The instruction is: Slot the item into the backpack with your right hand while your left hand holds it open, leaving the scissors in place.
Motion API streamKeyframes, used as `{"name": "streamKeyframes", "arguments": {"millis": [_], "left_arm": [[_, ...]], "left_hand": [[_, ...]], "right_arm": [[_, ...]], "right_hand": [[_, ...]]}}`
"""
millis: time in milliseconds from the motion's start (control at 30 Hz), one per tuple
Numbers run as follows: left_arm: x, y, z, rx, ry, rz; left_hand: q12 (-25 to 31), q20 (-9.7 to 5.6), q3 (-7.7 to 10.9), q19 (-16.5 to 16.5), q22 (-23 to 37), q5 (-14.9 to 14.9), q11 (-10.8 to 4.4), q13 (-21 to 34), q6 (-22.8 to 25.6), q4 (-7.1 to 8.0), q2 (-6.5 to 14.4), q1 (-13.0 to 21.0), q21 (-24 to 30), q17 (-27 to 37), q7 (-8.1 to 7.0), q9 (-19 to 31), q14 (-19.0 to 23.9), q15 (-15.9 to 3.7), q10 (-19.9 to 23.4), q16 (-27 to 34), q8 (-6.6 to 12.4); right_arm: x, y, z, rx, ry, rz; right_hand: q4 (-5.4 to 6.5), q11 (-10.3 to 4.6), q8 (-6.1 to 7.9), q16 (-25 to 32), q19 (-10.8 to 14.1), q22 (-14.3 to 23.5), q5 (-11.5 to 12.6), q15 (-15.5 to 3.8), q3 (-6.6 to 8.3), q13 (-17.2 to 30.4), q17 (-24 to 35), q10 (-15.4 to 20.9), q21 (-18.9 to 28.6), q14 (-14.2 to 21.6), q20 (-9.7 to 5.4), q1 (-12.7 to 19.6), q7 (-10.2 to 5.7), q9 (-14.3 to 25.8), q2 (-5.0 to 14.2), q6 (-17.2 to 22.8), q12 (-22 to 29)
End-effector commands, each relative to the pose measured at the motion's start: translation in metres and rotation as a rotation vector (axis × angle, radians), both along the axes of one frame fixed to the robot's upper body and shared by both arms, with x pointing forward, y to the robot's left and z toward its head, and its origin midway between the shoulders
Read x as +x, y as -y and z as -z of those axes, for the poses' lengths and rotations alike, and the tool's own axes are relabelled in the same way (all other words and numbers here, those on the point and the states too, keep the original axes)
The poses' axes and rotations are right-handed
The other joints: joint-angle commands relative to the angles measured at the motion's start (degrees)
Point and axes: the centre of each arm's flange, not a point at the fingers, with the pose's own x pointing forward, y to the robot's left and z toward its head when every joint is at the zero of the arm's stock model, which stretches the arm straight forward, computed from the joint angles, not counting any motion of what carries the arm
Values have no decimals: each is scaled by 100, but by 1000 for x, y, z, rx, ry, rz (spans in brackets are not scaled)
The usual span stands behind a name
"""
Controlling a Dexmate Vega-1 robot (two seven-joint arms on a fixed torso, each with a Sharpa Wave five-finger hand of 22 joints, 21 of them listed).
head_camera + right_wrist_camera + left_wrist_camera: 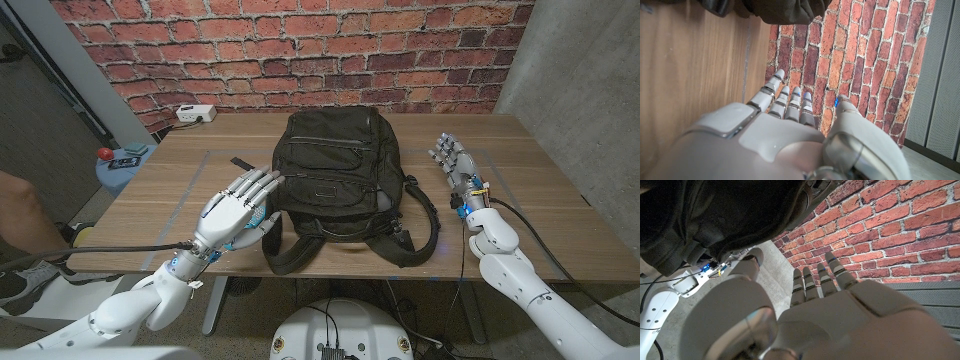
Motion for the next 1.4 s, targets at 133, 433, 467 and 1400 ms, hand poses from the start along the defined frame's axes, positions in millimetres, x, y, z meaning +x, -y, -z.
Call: {"name": "streamKeyframes", "arguments": {"millis": [133, 433, 467, 1400], "left_arm": [[11, 0, 9, 30, -5, -18], [17, -2, 10, 38, -5, -27], [18, -3, 10, 38, -3, -28], [43, 24, -1, 19, 19, 61]], "left_hand": [[49, 24, -38, 20, 36, 5, 22, 32, -77, 7, -92, 89, -54, 22, -15, 30, -21, -5, -82, -42, -1], [77, 25, -52, 8, 39, -8, 11, 51, -64, 15, -115, 190, -69, 27, -17, 38, -31, -7, -96, -39, 19], [84, 25, -54, 7, 39, -10, 17, 53, -65, 16, -118, 200, -70, 27, -16, 39, -30, -5, -86, -39, 19], [1127, 33, -715, 467, 92, -274, -63, 761, 2483, 149, 27, 1060, 2, 295, -45, 461, 786, -152, 692, 302, 1403]], "right_arm": [[-5, 5, 4, 27, 19, 5], [-6, 8, 4, 34, 22, 4], [-6, 8, 5, 35, 21, 4], [-3, 15, 11, 56, 19, 6]], "right_hand": [[5, 25, -6, 51, 47, 6, 24, -211, 34, 15, 10, 12, 16, 54, -268, -18, 30, 8, 25, 44, 34], [2, 23, -7, 53, 48, 6, 24, -210, 36, 16, 9, 6, 15, 56, -269, -20, 36, 8, 21, 43, 33], [3, 23, -6, 53, 46, 6, 24, -210, 35, 16, 10, 7, 14, 56, -270, -21, 34, 8, 22, 45, 33], [-3, 25, -10, 58, 49, 6, 24, -208, 43, 16, 10, 0, 14, 54, -269, -27, 37, 8, 21, 37, 35]]}}
